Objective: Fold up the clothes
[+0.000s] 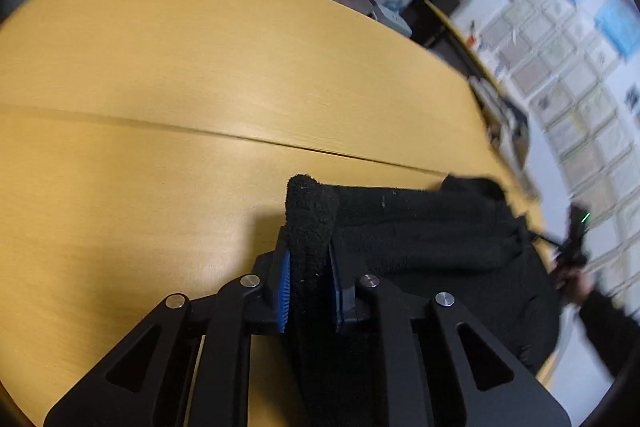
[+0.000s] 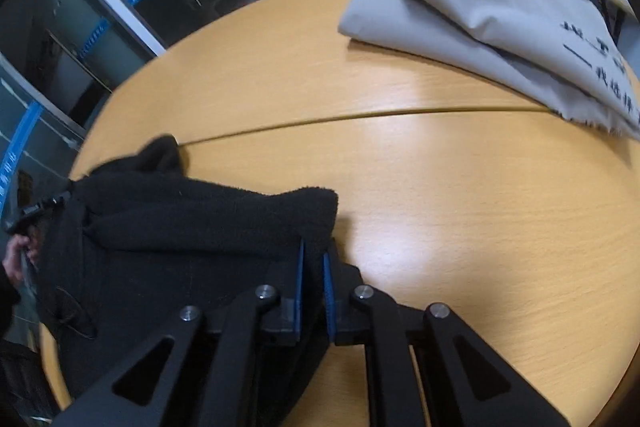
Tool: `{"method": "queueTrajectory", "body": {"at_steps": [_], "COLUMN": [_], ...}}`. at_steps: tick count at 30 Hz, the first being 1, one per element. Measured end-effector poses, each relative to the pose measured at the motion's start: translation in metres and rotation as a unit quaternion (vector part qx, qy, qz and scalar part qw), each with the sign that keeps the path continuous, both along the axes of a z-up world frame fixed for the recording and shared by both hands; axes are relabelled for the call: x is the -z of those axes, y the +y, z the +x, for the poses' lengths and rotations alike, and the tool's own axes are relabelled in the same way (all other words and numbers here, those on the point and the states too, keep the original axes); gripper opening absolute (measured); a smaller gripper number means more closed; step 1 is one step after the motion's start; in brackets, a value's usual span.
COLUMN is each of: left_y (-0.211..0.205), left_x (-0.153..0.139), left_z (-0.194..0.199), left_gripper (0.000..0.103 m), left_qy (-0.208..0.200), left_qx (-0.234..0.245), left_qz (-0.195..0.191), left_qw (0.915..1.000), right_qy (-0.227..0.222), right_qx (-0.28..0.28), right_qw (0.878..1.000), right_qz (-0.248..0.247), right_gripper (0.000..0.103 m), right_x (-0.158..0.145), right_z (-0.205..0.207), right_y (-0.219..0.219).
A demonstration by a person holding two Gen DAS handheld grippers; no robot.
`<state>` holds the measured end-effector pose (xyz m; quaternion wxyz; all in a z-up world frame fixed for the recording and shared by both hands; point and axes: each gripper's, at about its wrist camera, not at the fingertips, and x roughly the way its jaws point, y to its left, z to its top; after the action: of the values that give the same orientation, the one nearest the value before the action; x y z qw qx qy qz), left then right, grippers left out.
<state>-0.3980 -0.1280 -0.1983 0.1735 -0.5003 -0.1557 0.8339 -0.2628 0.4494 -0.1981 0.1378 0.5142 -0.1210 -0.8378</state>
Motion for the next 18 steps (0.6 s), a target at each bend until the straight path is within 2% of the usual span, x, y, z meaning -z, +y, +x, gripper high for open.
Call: {"method": "queueTrajectory", "body": {"at_steps": [2, 4, 6, 7, 8, 10, 11, 13, 16, 18], "left_y": [0.004, 0.009, 0.013, 0.016, 0.018, 0.022, 0.024, 0.029, 0.024, 0.016], "left_x": [-0.012, -0.025, -0.037, -0.043, -0.049, -0.062, -0.068, -0.080, -0.096, -0.105], "left_z": [0.008, 0.015, 0.023, 0.027, 0.031, 0.039, 0.042, 0.050, 0.068, 0.082], "left_gripper": [0.022, 0.038, 0.048, 0.051, 0.052, 0.052, 0.052, 0.052, 0.051, 0.051], "left_qy": [0.015, 0.030, 0.044, 0.052, 0.059, 0.074, 0.081, 0.096, 0.107, 0.110], "left_qx": [0.014, 0.028, 0.042, 0.048, 0.055, 0.069, 0.076, 0.090, 0.088, 0.080], "left_qz": [0.003, 0.006, 0.009, 0.010, 0.012, 0.015, 0.016, 0.019, 0.024, 0.028], "left_qw": [0.9998, 0.9992, 0.9981, 0.9974, 0.9966, 0.9948, 0.9936, 0.9911, 0.9901, 0.9903], "right_qy": [0.008, 0.021, 0.060, 0.085, 0.106, 0.110, 0.109, 0.073, 0.070, 0.071], "right_qx": [0.021, 0.037, 0.034, 0.020, 0.003, -0.062, -0.096, -0.187, -0.297, -0.374], "right_qw": [1.000, 0.999, 0.997, 0.995, 0.993, 0.992, 0.989, 0.980, 0.952, 0.925], "right_qz": [0.016, 0.034, 0.043, 0.047, 0.048, 0.022, 0.008, -0.018, -0.021, -0.001], "right_gripper": [0.014, 0.026, 0.027, 0.033, 0.046, 0.058, 0.058, 0.058, 0.058, 0.058], "right_x": [-0.010, -0.023, -0.052, -0.069, -0.086, -0.105, -0.113, -0.106, -0.089, -0.073], "right_z": [0.001, 0.004, 0.012, 0.020, 0.028, 0.041, 0.047, 0.060, 0.087, 0.106], "right_y": [-0.001, -0.001, -0.002, -0.009, -0.017, -0.049, -0.066, -0.121, -0.193, -0.240]}}
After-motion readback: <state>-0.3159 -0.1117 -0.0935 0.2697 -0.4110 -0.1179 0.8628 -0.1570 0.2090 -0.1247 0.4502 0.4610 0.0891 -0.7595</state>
